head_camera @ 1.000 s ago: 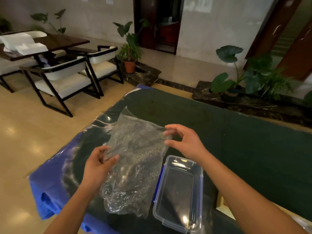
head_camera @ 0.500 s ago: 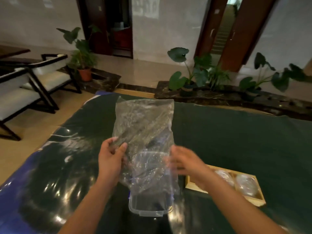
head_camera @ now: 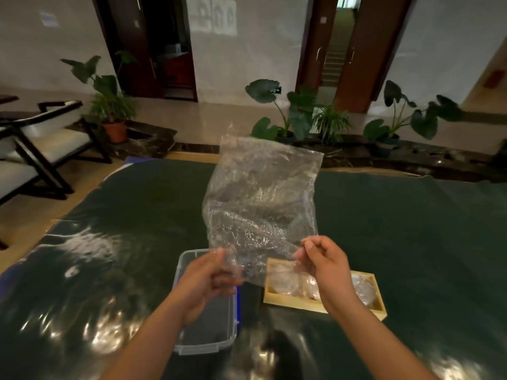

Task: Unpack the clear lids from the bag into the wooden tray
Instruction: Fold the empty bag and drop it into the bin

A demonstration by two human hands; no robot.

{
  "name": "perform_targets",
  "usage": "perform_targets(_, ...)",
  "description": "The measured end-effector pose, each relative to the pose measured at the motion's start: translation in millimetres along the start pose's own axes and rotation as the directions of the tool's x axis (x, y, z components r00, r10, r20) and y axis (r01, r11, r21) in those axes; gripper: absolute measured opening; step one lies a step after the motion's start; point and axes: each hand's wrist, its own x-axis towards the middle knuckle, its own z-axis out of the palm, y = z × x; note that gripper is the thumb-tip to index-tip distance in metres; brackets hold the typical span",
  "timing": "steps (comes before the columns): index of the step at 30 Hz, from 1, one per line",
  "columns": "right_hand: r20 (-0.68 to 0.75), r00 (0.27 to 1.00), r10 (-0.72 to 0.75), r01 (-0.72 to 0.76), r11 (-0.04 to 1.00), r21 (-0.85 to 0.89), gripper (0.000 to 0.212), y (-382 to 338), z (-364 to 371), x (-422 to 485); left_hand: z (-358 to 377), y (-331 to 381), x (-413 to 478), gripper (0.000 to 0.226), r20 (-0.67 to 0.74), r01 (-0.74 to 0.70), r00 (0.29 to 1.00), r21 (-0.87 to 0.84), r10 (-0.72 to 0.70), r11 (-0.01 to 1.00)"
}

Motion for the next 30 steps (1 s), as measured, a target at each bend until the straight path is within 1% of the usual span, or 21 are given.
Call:
perform_targets(1,-0.008,1.0,0.024,-0.023,0.999,0.029,0.018,1.3,-7.2,0.6,7.6,-4.5,2.4,0.042,-0.009,-0.03,0.999,-0.007,0.03,1.0)
perform_targets(3,-0.028,0.996,0.079,-0.076,0.992,0.1,0.018,3.4,-21.1,0.9,19.2,-11.5,8.1,0.03,-0.098,-0.102,0.99,-0.014,0.101,0.995)
perform_targets(5,-0.063,0.988,0.142,-0.126,0.971,0.205,0.018,4.9,-35.5,2.1,26.6,-15.8,12.5,0.022,-0.209,-0.172,0.961,0.053,0.18,0.984)
perform_targets(7,-0.085,0.976,0.199,-0.166,0.942,0.293,0.02,6.1,-47.9,4.0,31.9,-18.9,13.6,0.013,-0.272,-0.213,0.932,0.118,0.238,0.97)
perform_targets(8,-0.086,0.97,0.228,-0.189,0.926,0.326,0.021,6.6,-52.7,4.0,34.2,-19.7,12.7,0.011,-0.286,-0.225,0.925,0.122,0.251,0.967)
perform_targets(9,-0.083,0.963,0.256,-0.211,0.91,0.356,0.022,6.9,-56.8,4.0,36.1,-19.8,11.5,0.015,-0.288,-0.229,0.922,0.126,0.257,0.965)
perform_targets(11,-0.047,0.955,0.292,-0.252,0.886,0.39,0.019,6.2,-65.3,5.8,41.6,-18.8,8.4,0.019,-0.245,-0.243,0.931,0.136,0.27,0.961)
perform_targets(12,-0.008,0.954,0.3,-0.273,0.876,0.398,0.015,3.1,-68.9,7.1,44.1,-18.2,6.7,0.017,-0.216,-0.253,0.934,0.164,0.285,0.954)
perform_targets(13,0.03,0.953,0.301,-0.287,0.872,0.396,0.016,-1.4,-71.6,8.7,46.0,-17.8,5.2,0.015,-0.192,-0.264,0.933,0.21,0.305,0.941)
perform_targets(14,0.045,0.959,0.281,-0.276,0.88,0.387,0.02,-7.4,-73.6,11.3,48.6,-16.6,4.1,0.012,-0.177,-0.274,0.93,0.254,0.323,0.928)
perform_targets(15,0.016,0.971,0.237,-0.227,0.902,0.366,0.021,-14.2,-74.4,14.2,49.7,-16.0,3.3,0.008,-0.175,-0.28,0.925,0.286,0.337,0.917)
perform_targets(17,-0.141,0.981,0.134,-0.08,0.939,0.336,0.013,-29.0,-74.3,20.6,47.3,-18.1,1.5,0.011,-0.224,-0.275,0.909,0.311,0.351,0.91)
perform_targets(18,-0.227,0.968,0.102,-0.021,0.943,0.332,0.011,-35.1,-75.8,24.8,43.4,-20.6,-0.2,0.015,-0.273,-0.275,0.893,0.299,0.358,0.914)
perform_targets(19,-0.284,0.954,0.092,0.012,0.939,0.343,0.013,-40.3,-78.6,29.5,38.0,-24.1,-2.5,0.018,-0.334,-0.28,0.874,0.246,0.352,0.928)
perform_targets(20,-0.311,0.946,0.092,0.026,0.934,0.356,0.015,-45.0,-82.3,33.1,31.8,-27.6,-5.0,0.022,-0.391,-0.286,0.859,0.169,0.331,0.943)
perform_targets(21,-0.316,0.945,0.087,0.029,0.938,0.346,0.016,-47.4,-86.7,36.2,25.0,-30.3,-7.0,0.026,-0.425,-0.287,0.852,0.111,0.307,0.951)
perform_targets(22,-0.304,0.95,0.07,0.027,0.953,0.303,0.017,-48.7,-90.4,37.4,19.1,-31.7,-8.6,0.026,-0.436,-0.288,0.849,0.09,0.298,0.953)
perform_targets(24,-0.246,0.969,0.005,0.043,0.981,0.19,0.018,-46.4,-93.1,37.2,14.3,-26.7,-6.3,0.022,-0.426,-0.302,0.848,0.102,0.316,0.948)
perform_targets(26,-0.188,0.981,-0.04,0.062,0.992,0.111,0.019,-41.7,-88.7,34.9,19.7,-10.9,2.0,0.029,-0.35,-0.339,0.872,0.071,0.342,0.938)
perform_targets(28,-0.144,0.988,-0.061,0.069,0.996,0.049,0.019,-38.7,-79.7,31.6,32.8,10.5,10.5,0.046,-0.19,-0.35,0.91,0.121,0.368,0.929)
perform_targets(30,-0.077,0.995,-0.056,0.057,0.998,0.009,0.014,-36.3,-71.1,28.4,53.9,30.6,17.1,0.052,-0.047,-0.34,0.932,0.228,0.359,0.912)
